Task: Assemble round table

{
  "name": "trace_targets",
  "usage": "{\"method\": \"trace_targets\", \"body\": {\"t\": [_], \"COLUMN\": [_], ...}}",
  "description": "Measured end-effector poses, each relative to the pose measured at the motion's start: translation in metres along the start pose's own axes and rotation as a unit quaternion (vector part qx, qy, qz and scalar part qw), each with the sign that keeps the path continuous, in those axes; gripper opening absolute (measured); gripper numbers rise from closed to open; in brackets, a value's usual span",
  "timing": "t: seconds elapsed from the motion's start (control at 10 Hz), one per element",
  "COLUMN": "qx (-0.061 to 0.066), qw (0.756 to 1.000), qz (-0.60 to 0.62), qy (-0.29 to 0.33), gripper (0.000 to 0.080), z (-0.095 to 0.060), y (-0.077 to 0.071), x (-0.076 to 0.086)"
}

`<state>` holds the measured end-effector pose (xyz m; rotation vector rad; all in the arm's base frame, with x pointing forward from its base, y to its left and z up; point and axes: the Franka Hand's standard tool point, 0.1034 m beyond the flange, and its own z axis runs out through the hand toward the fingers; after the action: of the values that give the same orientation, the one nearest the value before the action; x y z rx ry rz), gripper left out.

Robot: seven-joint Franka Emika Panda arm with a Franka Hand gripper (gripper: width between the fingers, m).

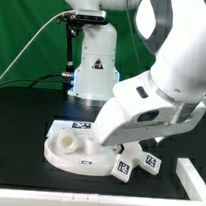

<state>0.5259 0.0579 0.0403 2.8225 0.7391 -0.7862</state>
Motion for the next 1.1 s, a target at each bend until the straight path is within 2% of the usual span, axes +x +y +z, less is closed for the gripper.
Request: {"method": "trace_targets", "body": {"t": [0.3,0.7,1.0,1.1], "qx": [0.001,0.003,0.002,0.002], "qw": [1.000,1.000,1.000,1.000], "qz": [-0.004,-0.007,-0.007,-0.007], "qy": [-0.003,-0.007,-0.004,-0.004], "gripper": [0.0650,0.0650,0.0650,0.0520], "z": [0.006,0.014,0.013,0.013], "y": [-0.005,-0.003,-0.003,-0.003], "x": [-0.001,-0.005,-0.003,-0.003]}}
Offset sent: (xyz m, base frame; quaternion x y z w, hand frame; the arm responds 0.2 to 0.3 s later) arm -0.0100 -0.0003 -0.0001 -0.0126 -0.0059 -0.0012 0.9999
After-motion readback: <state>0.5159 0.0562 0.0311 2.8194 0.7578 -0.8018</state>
